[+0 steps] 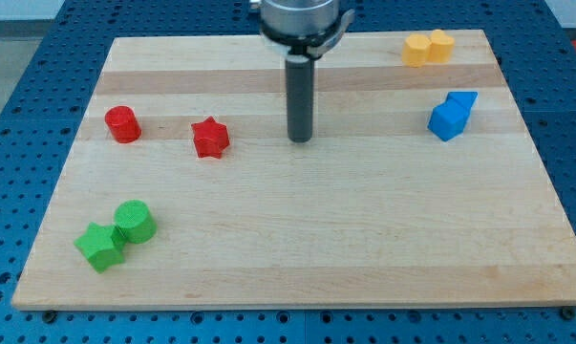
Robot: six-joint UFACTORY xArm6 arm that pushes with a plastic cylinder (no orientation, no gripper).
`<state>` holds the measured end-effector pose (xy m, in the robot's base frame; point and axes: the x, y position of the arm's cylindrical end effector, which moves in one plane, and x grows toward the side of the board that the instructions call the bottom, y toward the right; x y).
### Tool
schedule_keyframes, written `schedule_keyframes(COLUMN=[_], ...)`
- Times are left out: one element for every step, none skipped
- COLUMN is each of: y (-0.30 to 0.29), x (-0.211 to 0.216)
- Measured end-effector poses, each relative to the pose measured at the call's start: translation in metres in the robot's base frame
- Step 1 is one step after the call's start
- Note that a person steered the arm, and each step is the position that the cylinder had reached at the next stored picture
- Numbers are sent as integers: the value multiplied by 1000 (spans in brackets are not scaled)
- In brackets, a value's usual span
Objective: Place the red star to the top center of the board
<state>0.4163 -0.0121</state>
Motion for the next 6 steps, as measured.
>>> schedule_keyframes(y=[-29,-62,-95,-119,-121,-120], x=[25,45,47,28,11,-4])
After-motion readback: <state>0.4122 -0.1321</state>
